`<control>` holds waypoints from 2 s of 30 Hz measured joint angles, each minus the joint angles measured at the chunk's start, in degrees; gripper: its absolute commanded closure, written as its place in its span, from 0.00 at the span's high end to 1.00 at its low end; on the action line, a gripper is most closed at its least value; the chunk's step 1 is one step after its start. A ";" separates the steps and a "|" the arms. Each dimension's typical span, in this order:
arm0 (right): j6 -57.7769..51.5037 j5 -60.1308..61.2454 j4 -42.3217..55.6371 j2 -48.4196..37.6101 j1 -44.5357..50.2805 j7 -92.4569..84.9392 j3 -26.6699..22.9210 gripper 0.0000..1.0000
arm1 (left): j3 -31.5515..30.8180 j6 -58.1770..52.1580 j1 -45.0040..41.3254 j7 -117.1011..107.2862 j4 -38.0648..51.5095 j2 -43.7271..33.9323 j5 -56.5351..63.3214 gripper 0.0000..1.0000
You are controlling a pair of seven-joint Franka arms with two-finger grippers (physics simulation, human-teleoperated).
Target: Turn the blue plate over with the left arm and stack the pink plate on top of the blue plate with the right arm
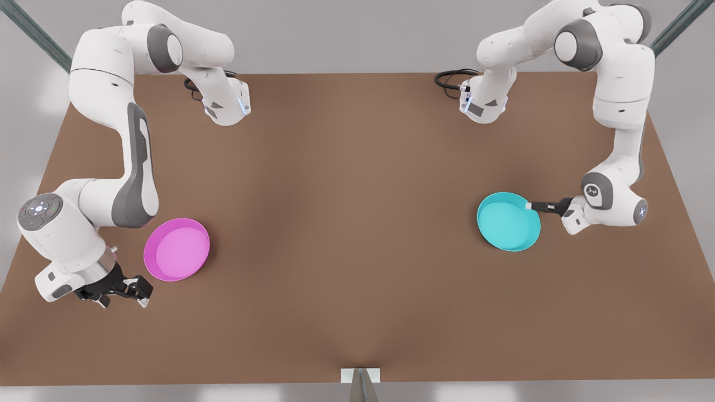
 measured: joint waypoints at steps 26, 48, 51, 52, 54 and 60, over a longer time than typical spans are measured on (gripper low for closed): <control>-0.01 0.00 -3.60 -1.41 -0.62 -0.14 0.00 1.00 | -0.44 6.39 -2.73 2.65 0.20 1.75 -2.55 0.21; -0.09 0.00 -3.69 -1.32 -0.53 -0.44 0.00 1.00 | 0.25 3.18 -20.32 -14.76 0.46 -10.57 13.65 0.21; -0.09 0.00 -3.69 -1.32 -0.44 -0.44 0.00 1.00 | 0.25 3.08 -22.59 -18.06 0.63 -10.86 18.24 0.21; -0.09 0.00 -3.69 -1.32 -0.44 -0.51 0.00 1.00 | 0.25 2.93 -24.49 -20.37 0.64 -11.55 20.71 0.21; -0.18 0.00 -3.69 -1.32 -0.44 -0.51 0.00 1.00 | 0.25 2.01 -27.05 -23.41 0.64 -12.64 26.91 0.21; -0.18 0.00 -3.69 -1.32 -0.44 -0.47 0.00 1.00 | -0.17 -5.07 -36.07 -36.57 0.91 -13.54 45.67 0.21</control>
